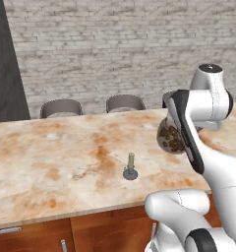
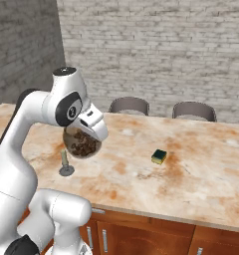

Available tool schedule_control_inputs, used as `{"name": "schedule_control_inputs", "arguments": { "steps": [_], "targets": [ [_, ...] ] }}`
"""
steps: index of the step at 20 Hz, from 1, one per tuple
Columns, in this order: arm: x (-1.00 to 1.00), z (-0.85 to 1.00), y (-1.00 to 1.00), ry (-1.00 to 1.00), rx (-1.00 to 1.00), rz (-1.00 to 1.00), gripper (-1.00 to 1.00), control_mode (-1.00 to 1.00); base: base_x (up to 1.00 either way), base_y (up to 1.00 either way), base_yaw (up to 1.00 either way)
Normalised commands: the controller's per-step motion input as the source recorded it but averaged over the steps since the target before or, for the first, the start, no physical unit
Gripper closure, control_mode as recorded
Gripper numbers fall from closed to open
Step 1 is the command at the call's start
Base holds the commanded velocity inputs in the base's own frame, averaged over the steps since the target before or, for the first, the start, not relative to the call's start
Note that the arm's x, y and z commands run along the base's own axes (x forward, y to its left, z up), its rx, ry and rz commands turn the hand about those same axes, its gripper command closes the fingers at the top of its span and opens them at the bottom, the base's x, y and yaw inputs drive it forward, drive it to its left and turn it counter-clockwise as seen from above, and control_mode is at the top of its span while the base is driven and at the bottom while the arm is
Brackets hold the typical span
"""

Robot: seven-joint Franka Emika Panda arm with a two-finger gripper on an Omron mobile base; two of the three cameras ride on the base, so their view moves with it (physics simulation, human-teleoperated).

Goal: Pick the jar and candle from the dining table and place them in the open cabinet. Close the cabinet after placing the objects.

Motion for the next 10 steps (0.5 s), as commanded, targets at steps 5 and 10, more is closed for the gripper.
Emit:
{"name": "schedule_control_inputs", "arguments": {
  "steps": [5,10],
  "targets": [
    [-0.13,0.18,0.09,-0.03,0.1,0.15,1.0,-1.0,0.0,0.0,0.0],
    [-0.04,0.07,0.05,0.02,0.06,0.09,1.0,-1.0,0.0,0.0,0.0]
  ]
}}
